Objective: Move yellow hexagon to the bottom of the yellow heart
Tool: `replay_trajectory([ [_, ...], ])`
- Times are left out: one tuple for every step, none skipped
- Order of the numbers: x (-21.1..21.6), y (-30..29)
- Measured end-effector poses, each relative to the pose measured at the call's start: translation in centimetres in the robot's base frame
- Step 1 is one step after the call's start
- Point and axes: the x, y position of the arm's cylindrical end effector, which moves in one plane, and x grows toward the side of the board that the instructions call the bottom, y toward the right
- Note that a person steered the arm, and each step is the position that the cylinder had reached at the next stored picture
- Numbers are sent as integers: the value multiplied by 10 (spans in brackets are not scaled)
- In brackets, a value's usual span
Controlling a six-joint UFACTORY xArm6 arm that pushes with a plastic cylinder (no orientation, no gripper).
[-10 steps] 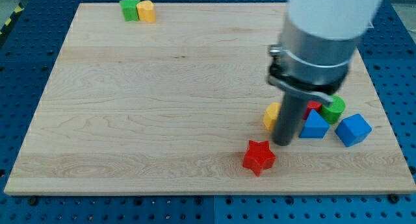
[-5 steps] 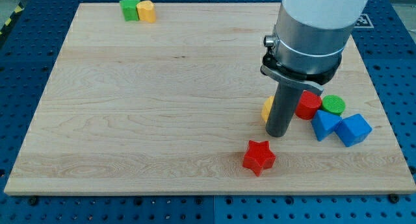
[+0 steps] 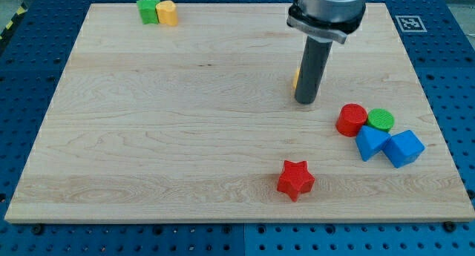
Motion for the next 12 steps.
replay_trajectory([
  [-25, 15],
  [-38, 42],
  [-46, 60],
  [-50, 53],
  [-51, 22],
  [-63, 0],
  [-84, -1],
  [-86, -1],
  [-86, -10],
  [-86, -50],
  [-89, -89],
  [-96, -125],
])
